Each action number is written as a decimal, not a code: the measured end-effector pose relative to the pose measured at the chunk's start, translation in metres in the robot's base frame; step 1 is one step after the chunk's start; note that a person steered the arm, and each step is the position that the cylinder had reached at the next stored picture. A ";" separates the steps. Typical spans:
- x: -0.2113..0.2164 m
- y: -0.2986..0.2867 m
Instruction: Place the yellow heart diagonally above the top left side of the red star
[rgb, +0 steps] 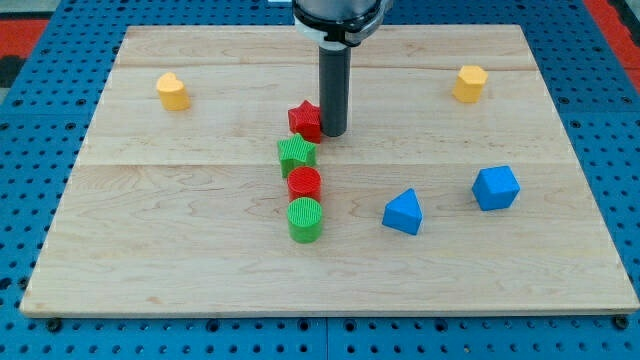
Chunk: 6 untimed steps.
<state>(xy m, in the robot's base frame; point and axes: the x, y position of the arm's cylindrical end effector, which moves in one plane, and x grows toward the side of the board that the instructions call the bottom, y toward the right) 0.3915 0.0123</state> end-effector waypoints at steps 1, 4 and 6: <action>-0.005 0.011; -0.131 -0.034; -0.135 -0.126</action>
<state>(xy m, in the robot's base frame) 0.2569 -0.1136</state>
